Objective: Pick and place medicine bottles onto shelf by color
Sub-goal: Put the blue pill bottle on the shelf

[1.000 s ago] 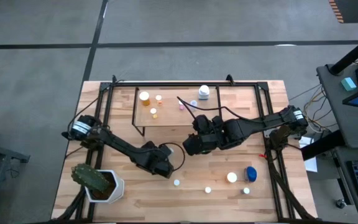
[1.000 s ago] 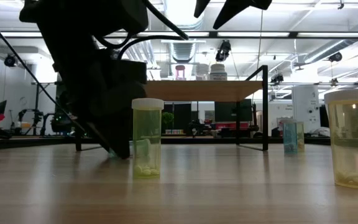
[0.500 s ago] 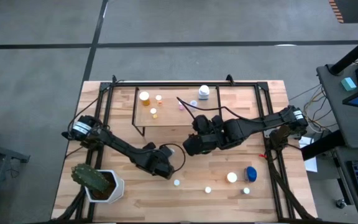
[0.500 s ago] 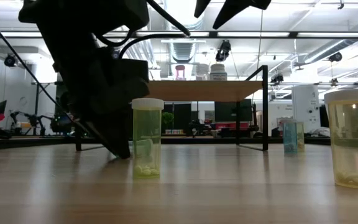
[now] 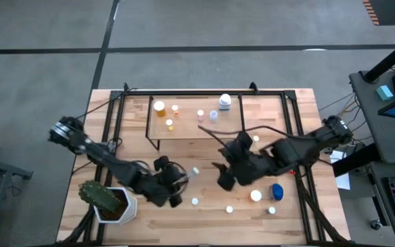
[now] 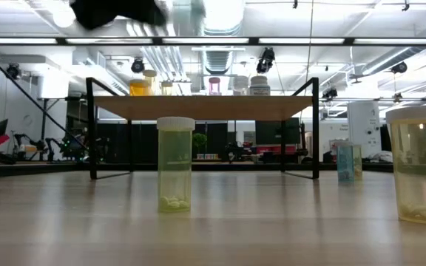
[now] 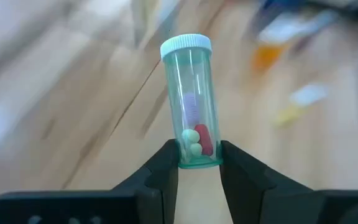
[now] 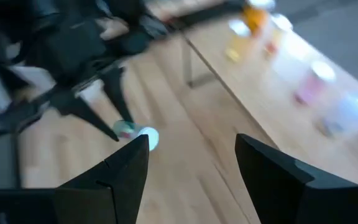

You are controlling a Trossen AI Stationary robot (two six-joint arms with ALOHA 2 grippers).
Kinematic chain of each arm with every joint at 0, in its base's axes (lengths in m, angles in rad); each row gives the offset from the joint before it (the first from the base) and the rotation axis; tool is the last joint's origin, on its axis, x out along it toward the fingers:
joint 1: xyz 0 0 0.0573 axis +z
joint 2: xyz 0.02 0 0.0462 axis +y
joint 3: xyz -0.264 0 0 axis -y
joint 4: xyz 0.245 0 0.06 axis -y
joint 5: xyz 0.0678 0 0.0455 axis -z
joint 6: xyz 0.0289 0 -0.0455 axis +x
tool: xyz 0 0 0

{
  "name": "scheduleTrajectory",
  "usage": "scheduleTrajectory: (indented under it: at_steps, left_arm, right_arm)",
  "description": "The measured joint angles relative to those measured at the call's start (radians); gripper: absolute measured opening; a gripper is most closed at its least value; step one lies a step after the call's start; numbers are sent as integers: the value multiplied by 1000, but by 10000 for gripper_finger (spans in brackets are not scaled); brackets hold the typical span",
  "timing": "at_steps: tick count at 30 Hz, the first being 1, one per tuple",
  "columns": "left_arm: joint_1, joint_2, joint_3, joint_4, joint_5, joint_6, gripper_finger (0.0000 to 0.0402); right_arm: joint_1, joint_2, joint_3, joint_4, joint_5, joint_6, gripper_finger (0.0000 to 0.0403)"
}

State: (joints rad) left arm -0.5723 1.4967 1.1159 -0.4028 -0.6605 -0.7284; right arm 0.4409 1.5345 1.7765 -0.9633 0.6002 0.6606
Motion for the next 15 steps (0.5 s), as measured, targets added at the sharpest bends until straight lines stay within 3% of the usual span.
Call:
scheduleTrajectory:
  at_steps: [6,12,15]
  left_arm:
    - [-73,-149,-12,308,-154,388,83]
    - [-75,-182,-13,599,-168,712,83]
    - [-74,-182,-13,670,-168,778,83]
  right_arm:
    - [62,-9,-62,413,29,-242,228]
    - [64,46,-153,1006,-13,-545,228]
    - [64,61,-169,1153,29,-631,228]
